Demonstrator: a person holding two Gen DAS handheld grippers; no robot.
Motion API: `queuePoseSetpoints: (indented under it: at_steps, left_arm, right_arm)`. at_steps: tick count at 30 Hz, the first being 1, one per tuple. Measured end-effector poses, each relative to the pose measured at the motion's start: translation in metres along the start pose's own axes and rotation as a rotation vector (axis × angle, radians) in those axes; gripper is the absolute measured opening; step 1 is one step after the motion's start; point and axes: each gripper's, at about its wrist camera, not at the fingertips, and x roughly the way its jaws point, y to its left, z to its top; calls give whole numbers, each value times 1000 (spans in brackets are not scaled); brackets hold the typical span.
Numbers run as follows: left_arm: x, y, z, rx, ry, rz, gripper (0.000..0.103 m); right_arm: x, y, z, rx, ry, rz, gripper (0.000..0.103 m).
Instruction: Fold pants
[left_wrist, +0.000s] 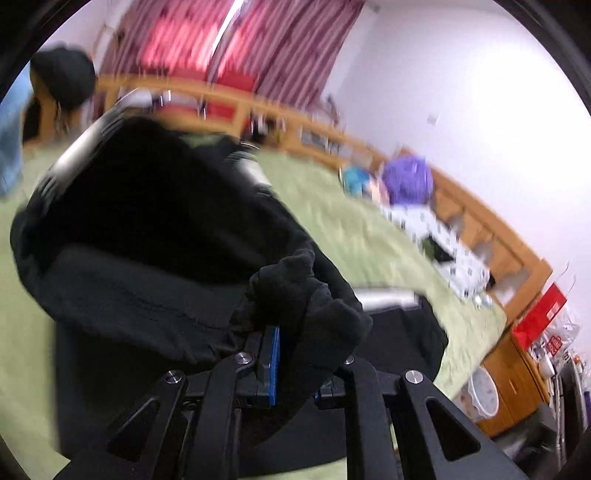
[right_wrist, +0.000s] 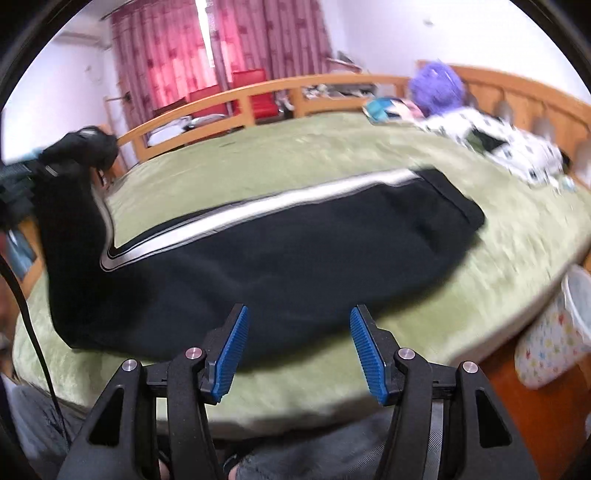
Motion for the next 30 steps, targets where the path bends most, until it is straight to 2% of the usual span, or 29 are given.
queuePoseSetpoints:
  at_steps: [3,5,6,7,8,9,10,11,13,15,17,18,19,20,23,27,30]
  left_arm:
    - [61,-12,-32,13,238,41,14]
    - [83,-5,-44,-4,348,46,14]
    - [82,-3,-47,-7,352,38,14]
    - [76,0,-45,-2,342,15,17]
    - [67,2,-41,6,331,-16,26]
    - [55,4,-38,9,318,-48,45]
    - [43,9,-33,7,297,-78,57]
    - [31,14,-29,3,267,-100,74]
    - [-3,24,-19,1,175,-133,76]
    - [-27,41,-15,16,138,-92,79]
    - [-41,60,-10,12,111,-33,79]
    - [-46,71,-10,10,106,15,79]
    - [-52,87,-10,2,103,96,79]
    - [-53,99,-10,-3,97,141,79]
    - [-63,134,-19,-35,104,227,79]
    - [-70,171,-31,-98,133,234,79]
    - [-72,191,-37,-136,134,245,79]
  right_arm:
    - [-6,-16,-13,13,13,-37,57]
    - [-6,-23,-20,14,28,-39,57]
    - [-6,-26,-22,13,31,-38,57]
    - [-4,-27,-24,12,34,-37,57]
    - [-2,-27,-26,12,36,-35,57]
    - [-1,-26,-27,14,39,-32,57]
    - [2,-25,-27,17,41,-25,57]
    - [4,-24,-27,19,39,-14,57]
    - [9,-15,-19,16,26,17,57]
    - [14,-2,-10,-1,9,49,57]
    - [19,14,0,-15,-5,88,60]
    - [22,23,5,-21,-11,110,63]
    - [27,32,10,-28,-16,132,65]
    - [32,41,15,-38,-17,152,65]
    - [47,73,22,-96,-22,202,65]
    - [67,115,29,-233,-24,221,64]
    - [84,143,36,-305,14,277,64]
